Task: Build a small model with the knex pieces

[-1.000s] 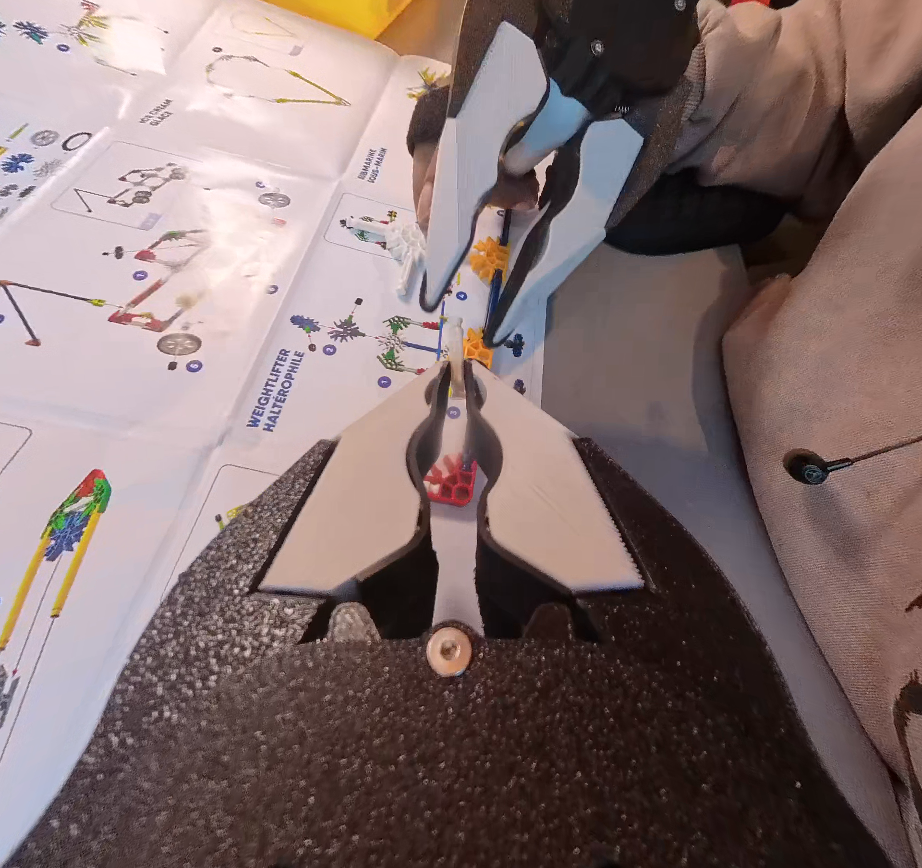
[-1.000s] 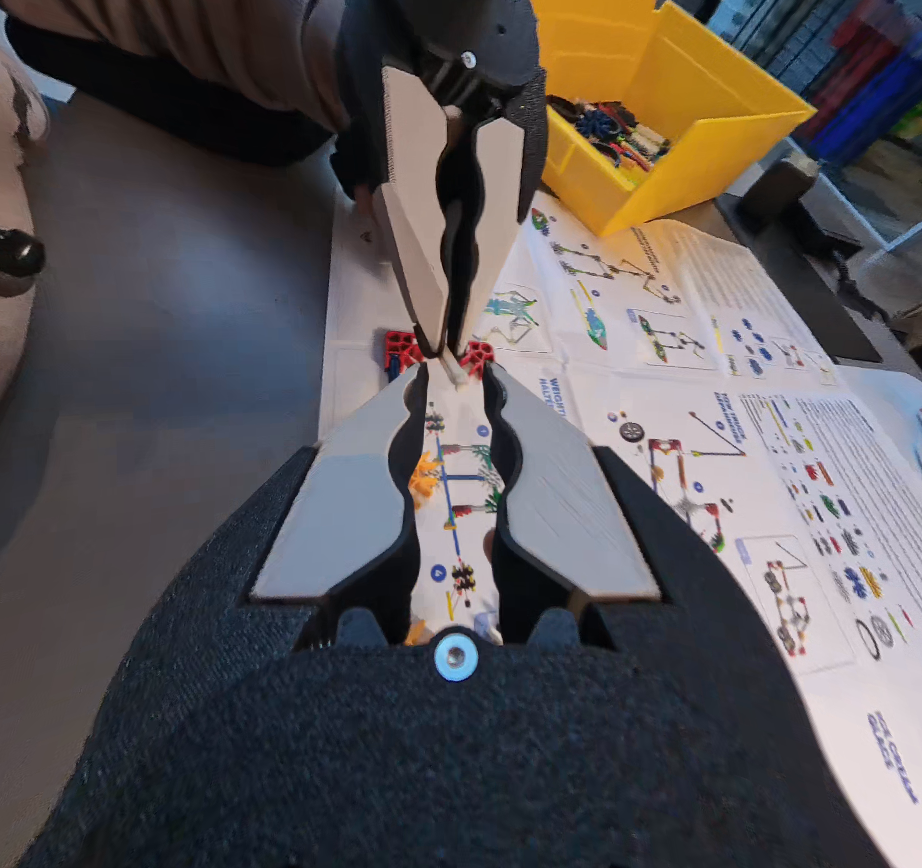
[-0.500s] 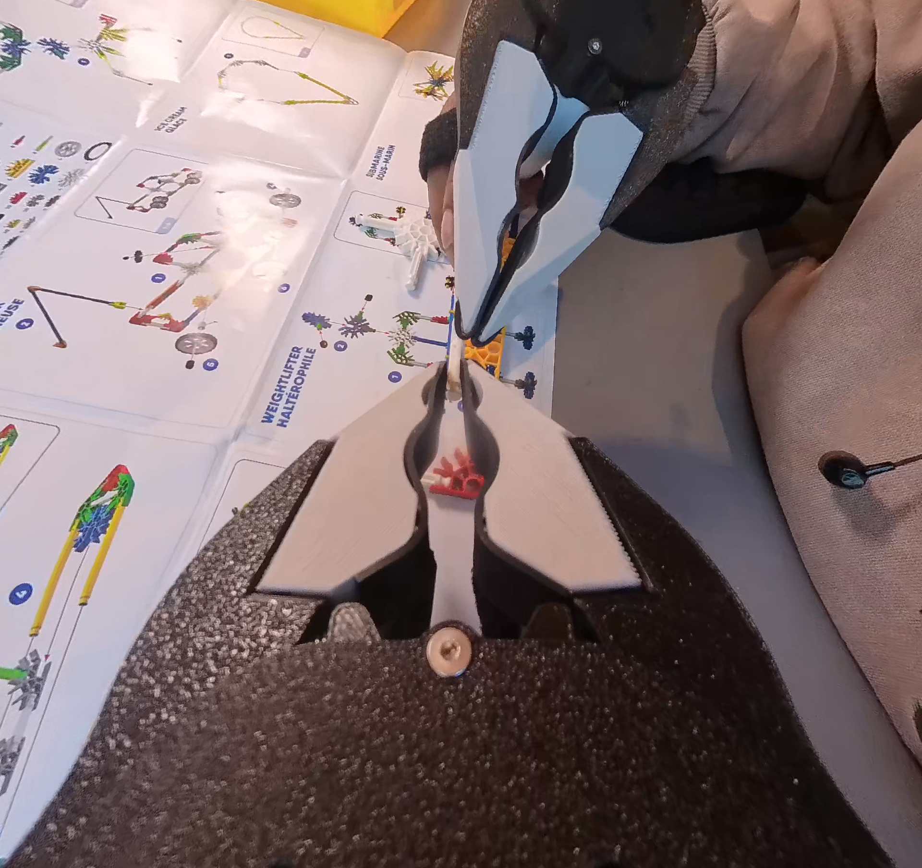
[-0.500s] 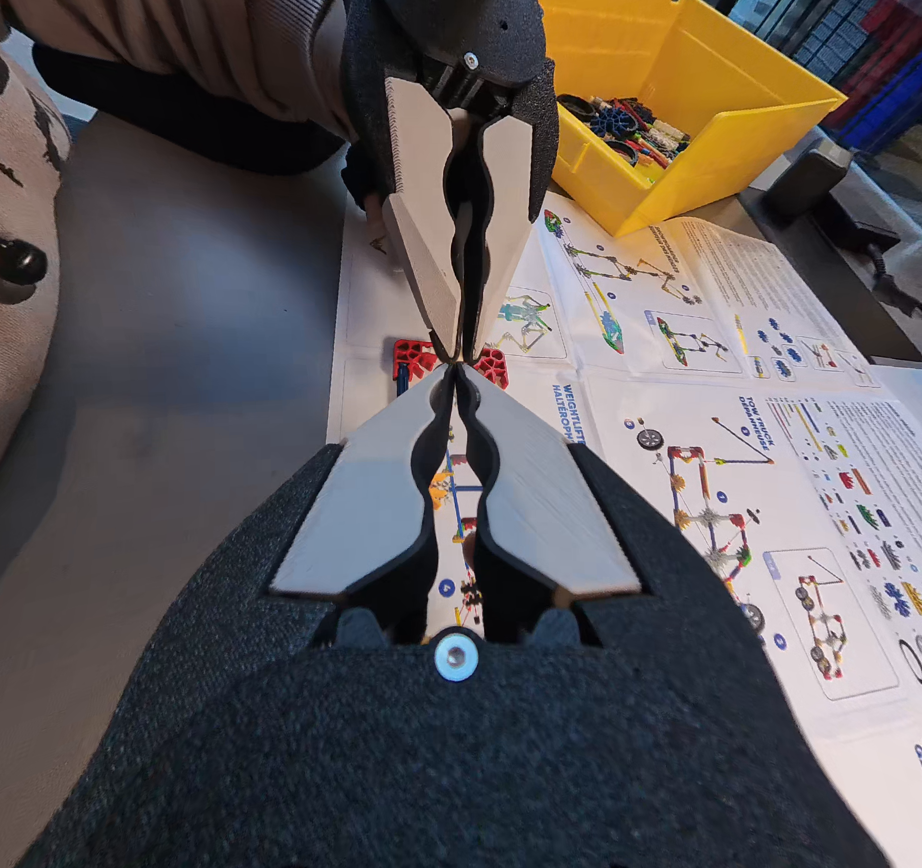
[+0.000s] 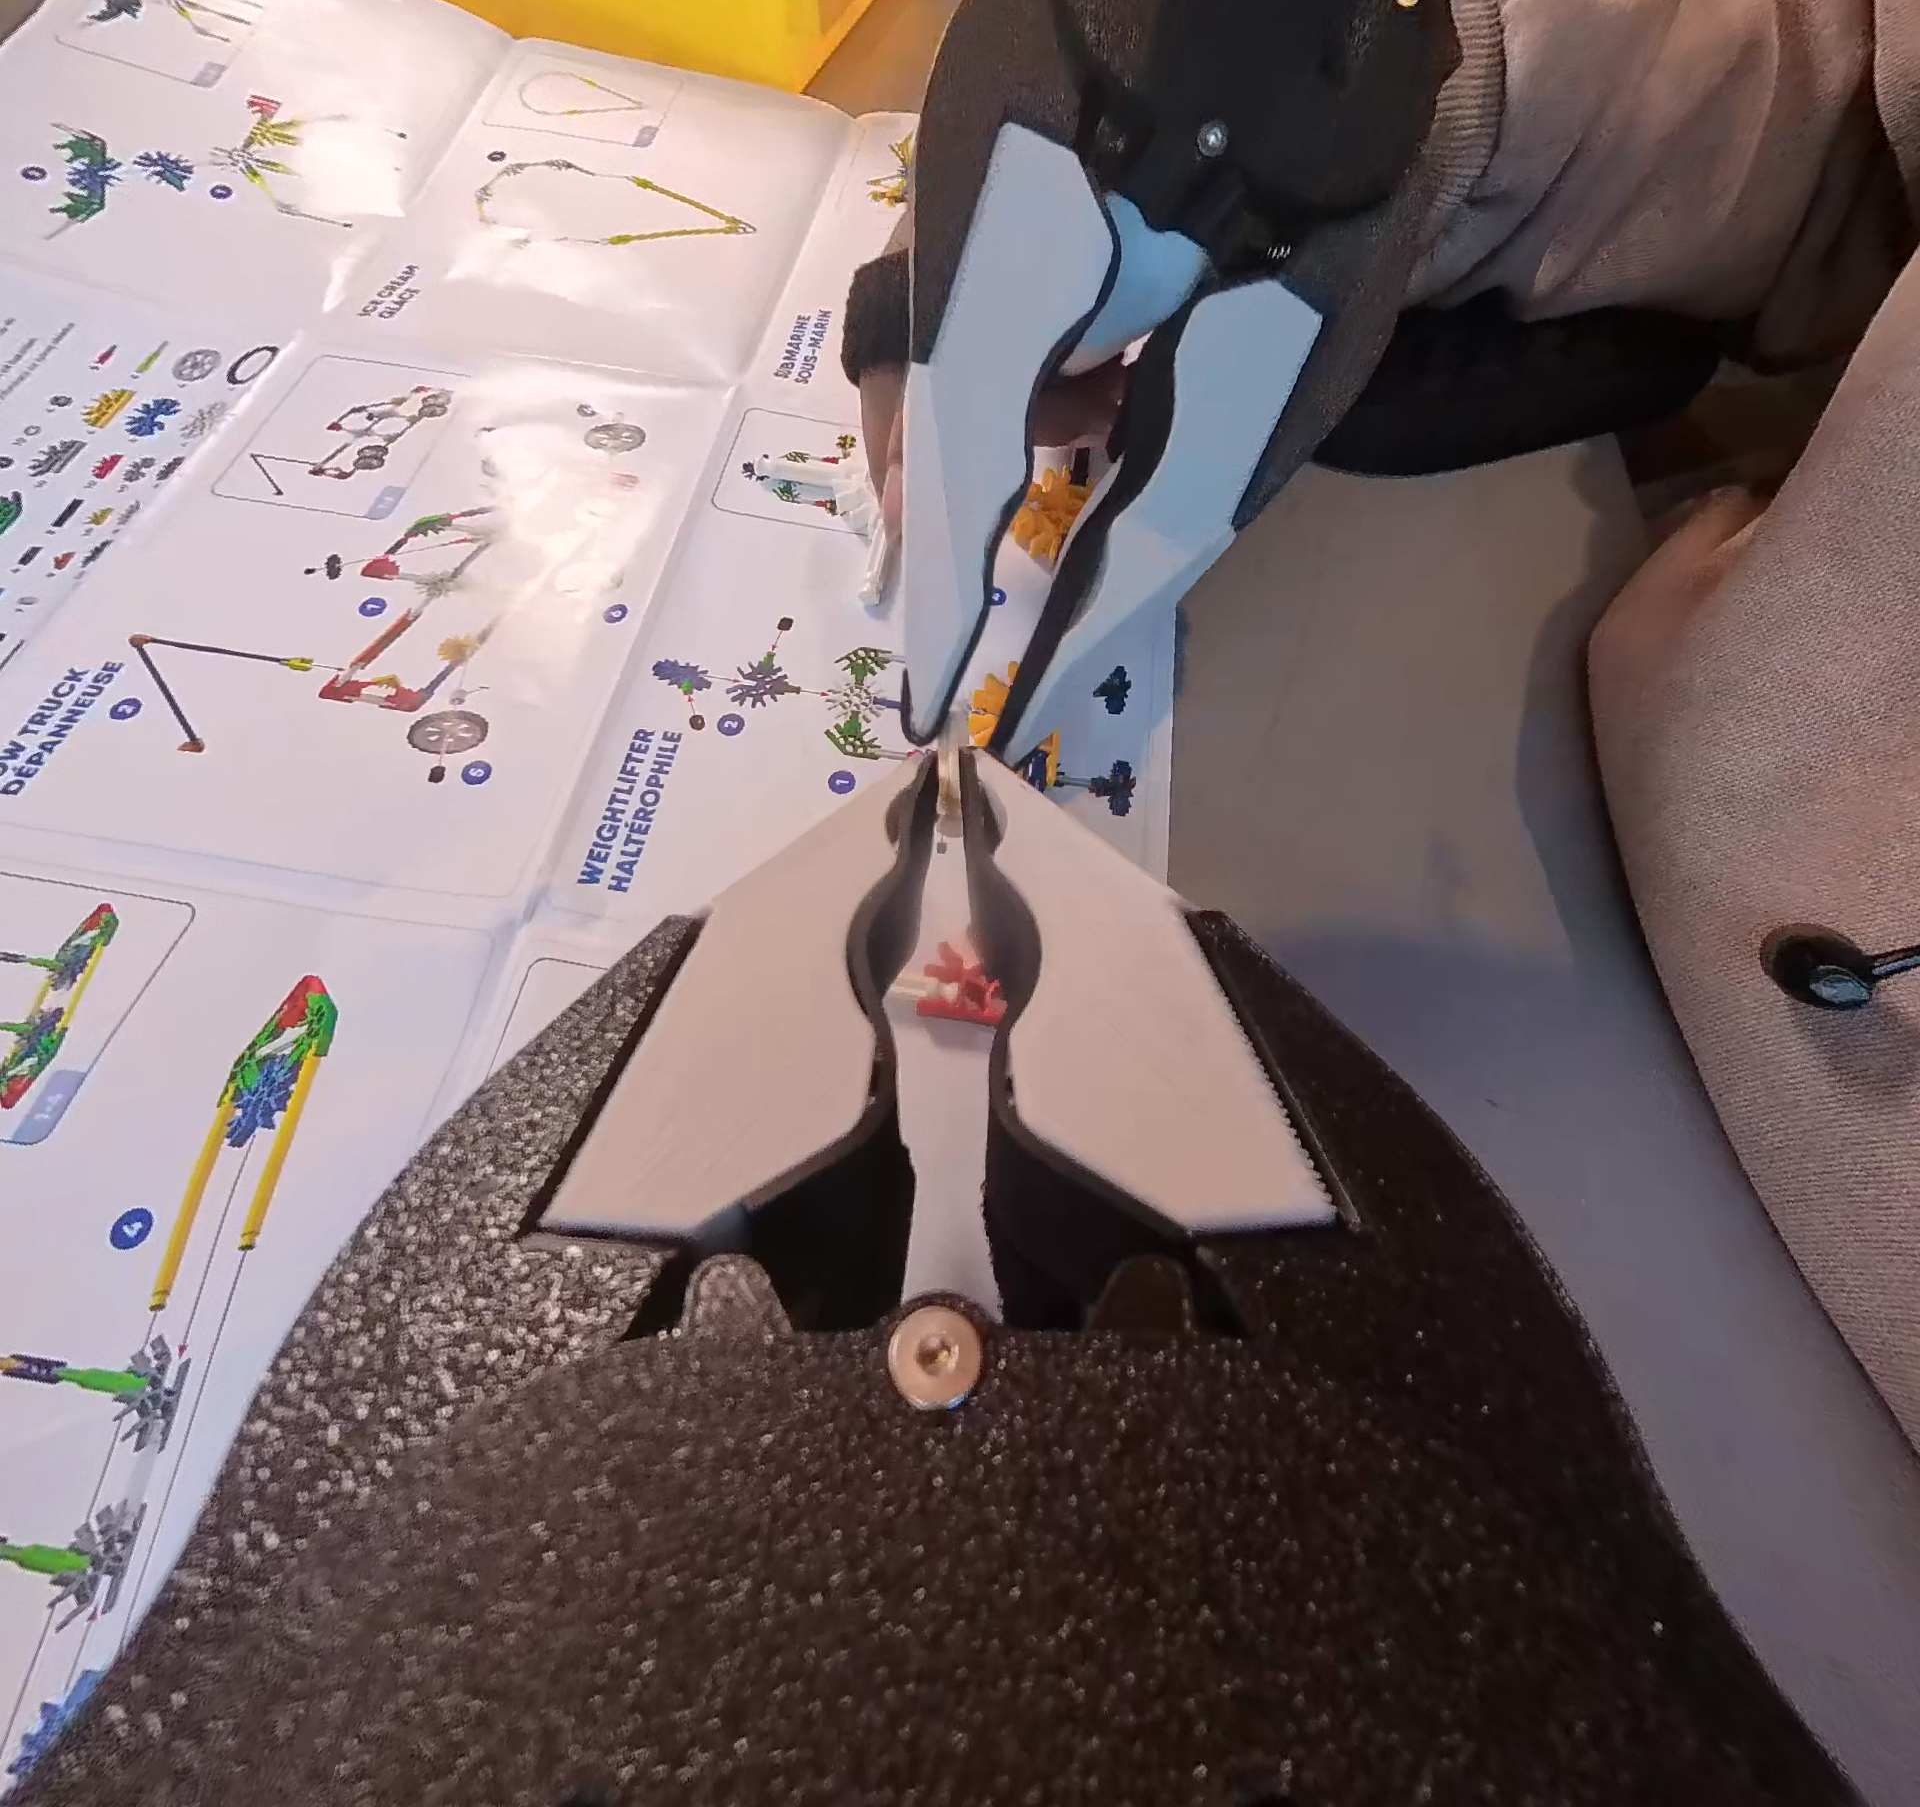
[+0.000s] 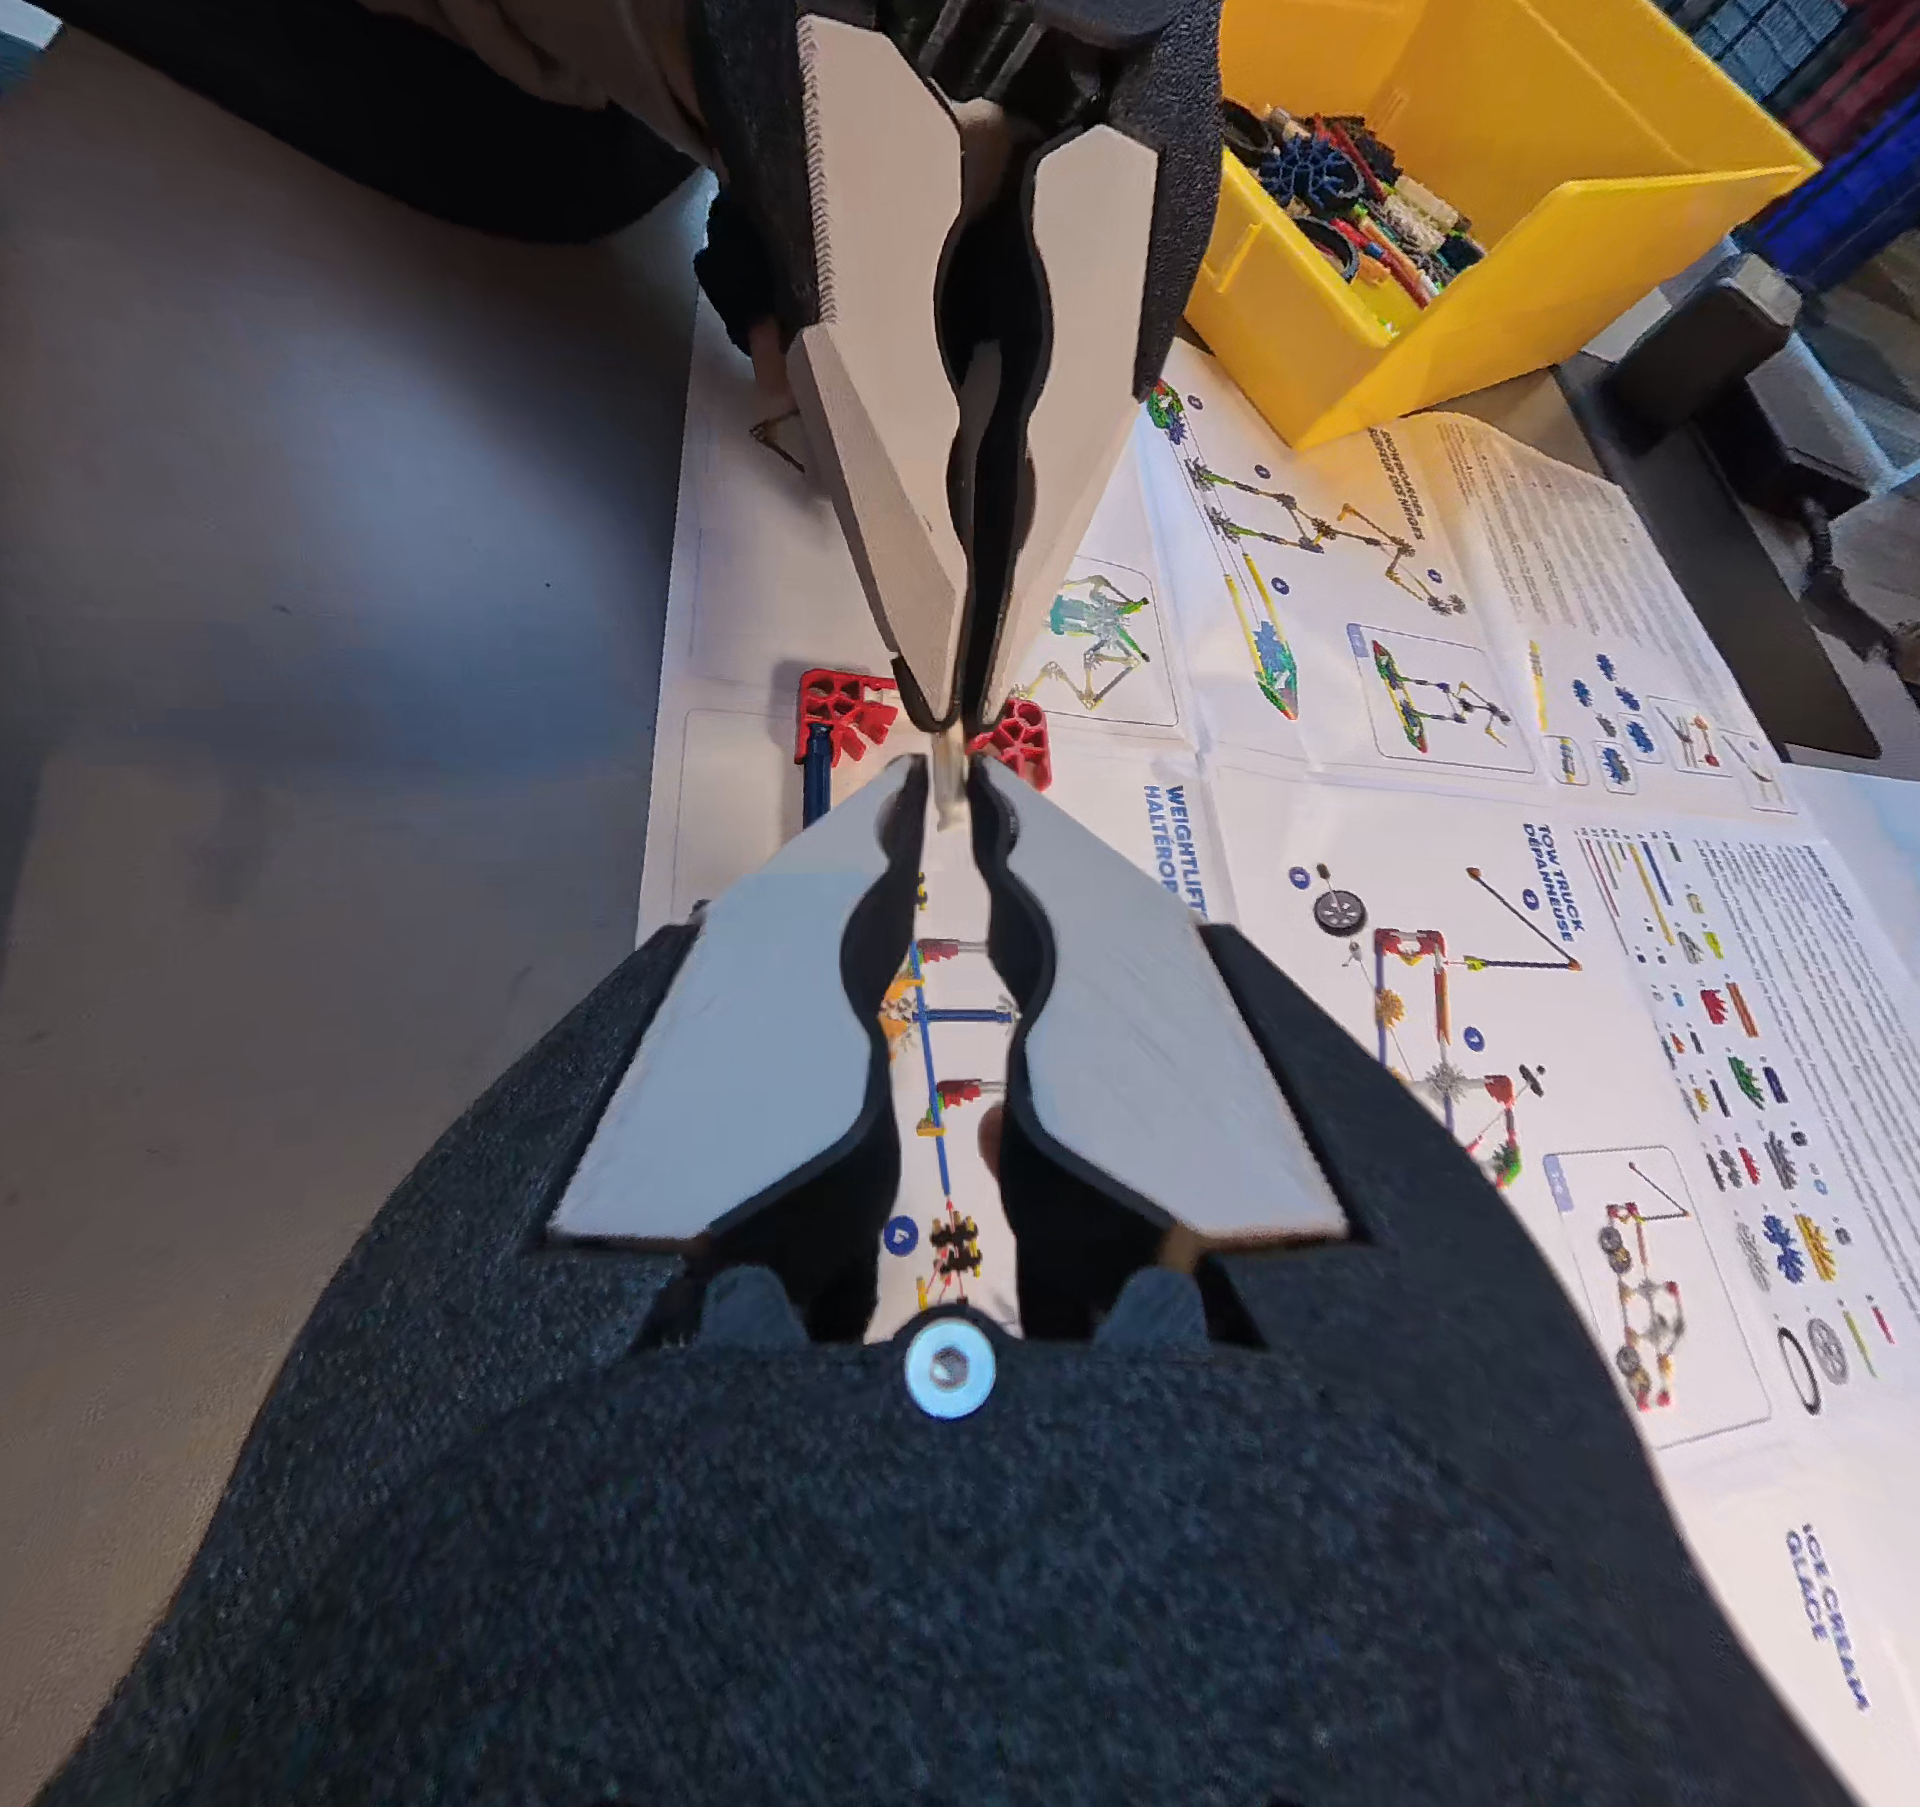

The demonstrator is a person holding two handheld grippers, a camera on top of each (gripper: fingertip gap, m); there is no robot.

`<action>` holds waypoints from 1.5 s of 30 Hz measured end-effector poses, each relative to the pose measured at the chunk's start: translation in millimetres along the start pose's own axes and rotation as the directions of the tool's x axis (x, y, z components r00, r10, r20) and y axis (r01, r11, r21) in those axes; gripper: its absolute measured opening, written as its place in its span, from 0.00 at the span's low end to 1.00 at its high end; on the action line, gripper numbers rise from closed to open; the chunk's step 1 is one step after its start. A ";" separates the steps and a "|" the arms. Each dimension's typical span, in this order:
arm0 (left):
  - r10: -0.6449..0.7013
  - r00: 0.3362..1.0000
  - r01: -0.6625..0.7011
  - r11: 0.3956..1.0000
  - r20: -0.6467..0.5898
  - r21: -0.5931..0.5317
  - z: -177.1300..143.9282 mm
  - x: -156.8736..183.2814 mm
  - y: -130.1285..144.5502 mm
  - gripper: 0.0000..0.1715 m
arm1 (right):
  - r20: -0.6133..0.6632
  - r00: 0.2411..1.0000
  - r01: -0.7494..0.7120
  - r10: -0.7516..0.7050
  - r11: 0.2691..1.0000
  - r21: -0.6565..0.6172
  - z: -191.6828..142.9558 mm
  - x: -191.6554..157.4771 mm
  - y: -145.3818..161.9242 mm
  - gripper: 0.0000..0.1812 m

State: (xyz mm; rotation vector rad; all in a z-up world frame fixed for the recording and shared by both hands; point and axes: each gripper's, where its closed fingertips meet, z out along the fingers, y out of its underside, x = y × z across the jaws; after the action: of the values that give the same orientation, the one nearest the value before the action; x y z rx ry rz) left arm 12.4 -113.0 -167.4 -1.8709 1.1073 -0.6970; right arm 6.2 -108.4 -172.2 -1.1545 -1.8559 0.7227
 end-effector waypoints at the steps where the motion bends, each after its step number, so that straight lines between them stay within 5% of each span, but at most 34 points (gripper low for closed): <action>1: 0.002 1.000 -0.002 1.000 0.001 0.000 0.0 0.2 0.1 0.00 | -0.006 1.000 0.007 -0.007 1.000 -0.006 1.0 0.3 0.5 0.03; 15: 0.047 0.974 -0.016 0.990 0.223 -0.142 -4.8 -40.3 27.8 0.02 | -0.026 1.000 -0.019 0.014 0.978 -0.209 20.8 23.8 29.3 0.03; 32: 0.025 0.973 0.011 0.988 0.231 -0.153 -3.5 -42.2 30.7 0.00 | 0.014 1.000 0.008 -0.005 0.969 -0.247 28.2 21.1 33.0 0.06; 39: -0.009 0.977 0.049 0.982 0.213 -0.181 3.0 -39.9 28.4 0.00 | -0.015 0.996 -0.084 0.083 0.984 -0.159 2.6 34.5 23.6 0.09; 45: -0.024 0.979 0.077 0.963 0.203 -0.259 7.1 -40.4 34.8 0.00 | -0.086 0.969 -0.241 0.231 0.961 -0.133 -41.3 50.2 46.3 0.14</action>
State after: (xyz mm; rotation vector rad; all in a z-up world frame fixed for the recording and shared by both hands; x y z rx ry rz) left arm -15.4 -83.6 -202.9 -2.1506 1.0672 -0.3924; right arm 49.8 -41.6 -171.4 -1.4943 -1.7513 0.6797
